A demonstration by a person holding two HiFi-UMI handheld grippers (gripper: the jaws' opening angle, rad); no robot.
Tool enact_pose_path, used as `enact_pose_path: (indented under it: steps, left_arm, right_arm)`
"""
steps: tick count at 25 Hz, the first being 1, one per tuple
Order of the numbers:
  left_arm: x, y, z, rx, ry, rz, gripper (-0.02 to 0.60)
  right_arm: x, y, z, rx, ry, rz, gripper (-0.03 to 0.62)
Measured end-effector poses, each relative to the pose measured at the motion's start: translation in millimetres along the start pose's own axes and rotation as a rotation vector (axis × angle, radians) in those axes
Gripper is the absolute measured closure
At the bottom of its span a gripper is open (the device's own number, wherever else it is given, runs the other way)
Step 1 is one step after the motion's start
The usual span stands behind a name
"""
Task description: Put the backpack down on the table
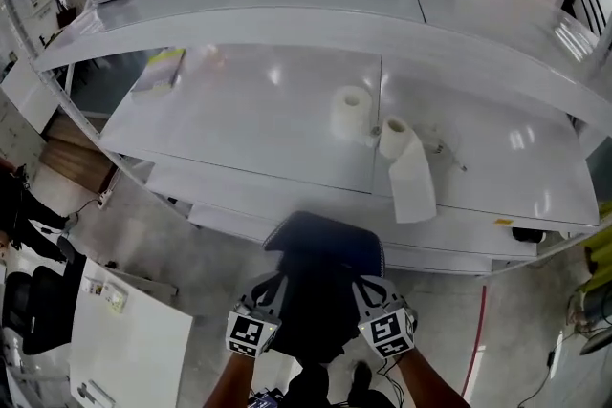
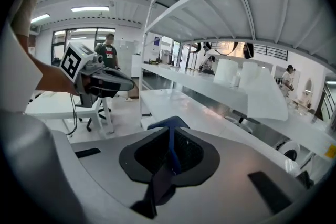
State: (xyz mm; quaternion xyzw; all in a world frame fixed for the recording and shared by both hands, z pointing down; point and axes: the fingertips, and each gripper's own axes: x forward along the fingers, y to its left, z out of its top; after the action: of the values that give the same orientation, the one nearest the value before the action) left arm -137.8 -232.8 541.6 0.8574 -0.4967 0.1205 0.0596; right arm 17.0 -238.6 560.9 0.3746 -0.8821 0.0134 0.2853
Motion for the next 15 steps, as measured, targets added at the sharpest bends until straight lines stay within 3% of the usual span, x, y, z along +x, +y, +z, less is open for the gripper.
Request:
enact_pose_path:
  steps: [5, 7, 9, 10, 12, 15]
  left_arm:
    - [34, 10, -65, -0.034, 0.095, -0.033, 0.566]
    - [47, 12, -98, -0.053, 0.141, -0.042, 0.565]
    - [62, 16, -132, -0.069, 0.18, -0.043, 0.563]
    - [70, 18, -150, -0.082, 0.2, -0.046, 0.544]
    - [83, 19, -184, -0.118, 0.246, -0.059, 0.435]
    - [93, 17, -232, -0.134, 0.305, -0.072, 0.352]
  right_arm:
    - [48, 0, -55, 0.106, 0.06, 0.017, 0.561]
    - [67, 4, -84, 0.168, 0.098, 0.026, 0.429]
    - [88, 5, -111, 0.218, 0.122, 0.026, 0.411]
    - [99, 5, -124, 0.238, 0.132, 0.021, 0.399]
    - [117, 6, -150, 0.282, 0.154, 0.006, 0.377]
    - [136, 13, -193, 0.341, 0.202, -0.021, 0.354]
